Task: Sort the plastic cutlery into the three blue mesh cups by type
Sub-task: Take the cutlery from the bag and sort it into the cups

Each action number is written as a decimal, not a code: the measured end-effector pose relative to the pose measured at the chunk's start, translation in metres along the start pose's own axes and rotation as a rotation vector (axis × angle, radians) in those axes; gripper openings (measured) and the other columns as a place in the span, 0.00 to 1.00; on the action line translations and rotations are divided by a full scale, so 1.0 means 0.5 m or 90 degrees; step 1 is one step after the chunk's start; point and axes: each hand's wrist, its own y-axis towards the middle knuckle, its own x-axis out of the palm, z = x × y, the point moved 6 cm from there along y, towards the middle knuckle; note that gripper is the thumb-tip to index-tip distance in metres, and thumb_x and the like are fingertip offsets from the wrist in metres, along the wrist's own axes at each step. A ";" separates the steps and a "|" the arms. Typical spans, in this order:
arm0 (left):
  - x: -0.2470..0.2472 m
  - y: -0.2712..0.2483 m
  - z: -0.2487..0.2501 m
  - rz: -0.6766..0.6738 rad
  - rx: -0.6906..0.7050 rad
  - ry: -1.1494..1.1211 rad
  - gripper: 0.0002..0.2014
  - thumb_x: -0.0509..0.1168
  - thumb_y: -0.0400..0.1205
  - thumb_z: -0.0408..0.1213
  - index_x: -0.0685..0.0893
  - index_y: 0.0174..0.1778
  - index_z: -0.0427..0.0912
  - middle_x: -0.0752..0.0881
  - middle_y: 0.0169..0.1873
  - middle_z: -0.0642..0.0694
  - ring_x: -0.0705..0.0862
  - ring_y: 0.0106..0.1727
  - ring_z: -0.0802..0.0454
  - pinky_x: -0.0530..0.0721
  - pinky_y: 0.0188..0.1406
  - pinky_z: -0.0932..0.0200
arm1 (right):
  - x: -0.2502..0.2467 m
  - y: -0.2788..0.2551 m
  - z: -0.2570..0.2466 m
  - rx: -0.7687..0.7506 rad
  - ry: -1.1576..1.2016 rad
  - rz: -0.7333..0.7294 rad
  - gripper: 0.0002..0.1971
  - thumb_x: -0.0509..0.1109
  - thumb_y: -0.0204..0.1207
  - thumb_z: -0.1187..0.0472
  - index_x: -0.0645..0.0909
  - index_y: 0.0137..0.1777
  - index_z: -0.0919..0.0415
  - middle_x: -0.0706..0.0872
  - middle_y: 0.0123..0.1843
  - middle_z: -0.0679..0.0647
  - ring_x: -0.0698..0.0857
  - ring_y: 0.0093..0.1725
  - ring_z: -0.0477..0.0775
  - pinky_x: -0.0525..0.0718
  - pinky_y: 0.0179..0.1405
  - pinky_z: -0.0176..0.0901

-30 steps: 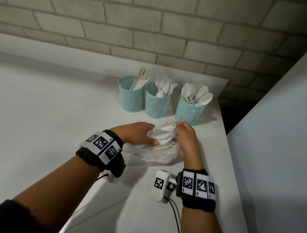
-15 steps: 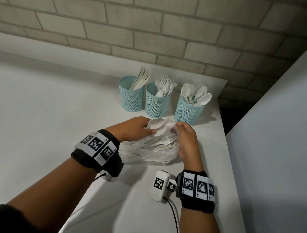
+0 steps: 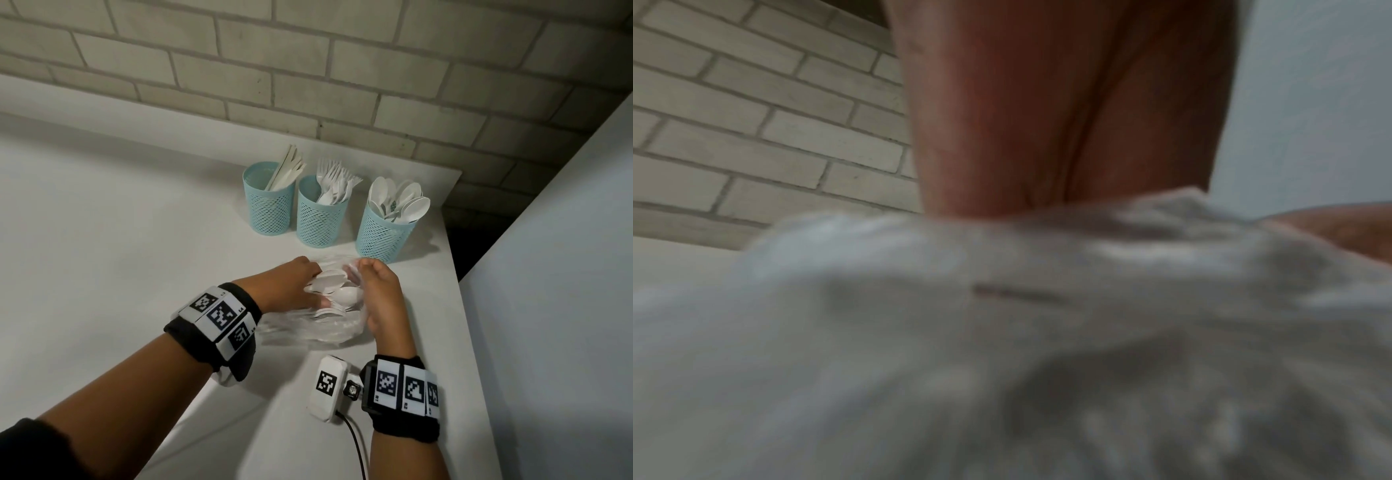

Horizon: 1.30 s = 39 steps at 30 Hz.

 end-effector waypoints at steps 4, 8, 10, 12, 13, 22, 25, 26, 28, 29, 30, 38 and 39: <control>0.002 0.008 -0.004 0.016 -0.015 0.051 0.16 0.64 0.81 0.49 0.75 0.45 0.38 0.78 0.47 0.43 0.76 0.45 0.47 0.70 0.42 0.57 | -0.001 0.000 0.001 -0.004 -0.020 -0.003 0.12 0.58 0.84 0.65 0.78 0.40 0.59 0.86 0.51 0.61 0.87 0.45 0.45 0.84 0.51 0.41; -0.002 0.007 -0.009 0.055 0.003 0.028 0.16 0.66 0.80 0.47 0.70 0.36 0.41 0.73 0.37 0.48 0.72 0.42 0.49 0.65 0.37 0.59 | 0.002 -0.001 0.004 0.005 -0.030 0.001 0.12 0.60 0.83 0.65 0.80 0.39 0.59 0.87 0.50 0.60 0.87 0.47 0.48 0.82 0.62 0.52; -0.007 0.005 -0.009 0.070 0.015 0.013 0.13 0.66 0.80 0.47 0.74 0.44 0.40 0.73 0.42 0.46 0.72 0.43 0.48 0.66 0.41 0.58 | 0.000 -0.002 0.005 0.004 -0.032 0.008 0.12 0.60 0.82 0.65 0.81 0.39 0.58 0.88 0.47 0.58 0.87 0.48 0.50 0.82 0.62 0.53; -0.012 0.003 -0.011 0.078 0.012 0.000 0.14 0.64 0.82 0.47 0.73 0.46 0.39 0.74 0.42 0.47 0.72 0.43 0.49 0.65 0.40 0.59 | -0.003 -0.003 0.005 0.004 -0.033 0.012 0.12 0.61 0.82 0.65 0.81 0.39 0.57 0.88 0.45 0.56 0.87 0.48 0.49 0.82 0.59 0.51; -0.014 0.002 -0.011 0.076 0.012 -0.005 0.14 0.63 0.82 0.47 0.73 0.47 0.38 0.75 0.42 0.47 0.73 0.43 0.49 0.65 0.40 0.59 | -0.005 -0.004 0.006 0.007 -0.031 0.011 0.12 0.61 0.82 0.65 0.80 0.39 0.57 0.87 0.45 0.56 0.87 0.48 0.49 0.82 0.58 0.49; -0.014 0.002 -0.021 0.027 -0.003 -0.017 0.19 0.67 0.79 0.46 0.66 0.30 0.46 0.70 0.30 0.52 0.69 0.32 0.53 0.62 0.29 0.62 | -0.008 -0.007 0.005 0.006 -0.114 0.031 0.10 0.63 0.81 0.61 0.83 0.39 0.55 0.89 0.49 0.58 0.86 0.52 0.60 0.83 0.58 0.56; -0.024 -0.002 -0.020 0.024 -0.006 -0.022 0.15 0.65 0.81 0.45 0.69 0.33 0.44 0.71 0.31 0.54 0.71 0.38 0.50 0.64 0.32 0.60 | -0.010 -0.010 -0.002 0.001 -0.120 0.031 0.11 0.62 0.81 0.61 0.83 0.39 0.54 0.89 0.47 0.56 0.86 0.49 0.58 0.83 0.54 0.53; -0.026 -0.004 -0.020 0.020 -0.007 -0.035 0.13 0.64 0.82 0.45 0.71 0.38 0.42 0.72 0.33 0.54 0.71 0.40 0.50 0.66 0.35 0.59 | -0.010 -0.010 -0.002 0.000 -0.123 0.032 0.11 0.62 0.81 0.62 0.83 0.39 0.54 0.88 0.45 0.55 0.85 0.47 0.56 0.83 0.53 0.51; -0.028 -0.004 -0.023 0.018 0.003 -0.102 0.11 0.62 0.83 0.45 0.76 0.50 0.39 0.80 0.41 0.50 0.77 0.43 0.50 0.72 0.43 0.58 | -0.010 -0.008 -0.002 0.006 -0.124 0.033 0.12 0.62 0.80 0.64 0.82 0.38 0.54 0.87 0.42 0.54 0.84 0.45 0.55 0.82 0.52 0.51; -0.030 -0.004 -0.024 0.024 0.010 -0.161 0.10 0.61 0.84 0.44 0.77 0.52 0.40 0.83 0.44 0.48 0.80 0.43 0.51 0.77 0.46 0.58 | -0.011 -0.007 -0.001 0.010 -0.126 0.036 0.11 0.63 0.80 0.65 0.82 0.38 0.54 0.87 0.43 0.55 0.84 0.47 0.55 0.82 0.55 0.52; -0.034 -0.004 -0.024 0.034 0.020 -0.232 0.07 0.60 0.85 0.42 0.77 0.50 0.42 0.85 0.43 0.48 0.84 0.40 0.55 0.79 0.46 0.59 | -0.013 -0.005 0.000 0.011 -0.121 0.040 0.10 0.63 0.79 0.64 0.82 0.39 0.54 0.87 0.45 0.55 0.85 0.50 0.56 0.82 0.60 0.54; -0.070 -0.007 -0.007 0.045 0.042 -0.579 0.04 0.61 0.84 0.36 0.81 0.46 0.43 0.88 0.38 0.48 0.85 0.32 0.62 0.81 0.36 0.67 | 0.014 -0.046 -0.126 -0.225 -0.197 0.057 0.11 0.59 0.82 0.49 0.76 0.58 0.52 0.84 0.53 0.48 0.83 0.58 0.51 0.77 0.57 0.40; -0.072 -0.005 -0.005 0.037 0.036 -0.593 0.05 0.61 0.84 0.37 0.82 0.48 0.43 0.88 0.39 0.49 0.84 0.33 0.62 0.81 0.38 0.66 | 0.029 -0.048 -0.136 -0.226 -0.205 0.024 0.13 0.60 0.81 0.48 0.74 0.61 0.51 0.84 0.51 0.46 0.83 0.58 0.51 0.79 0.58 0.42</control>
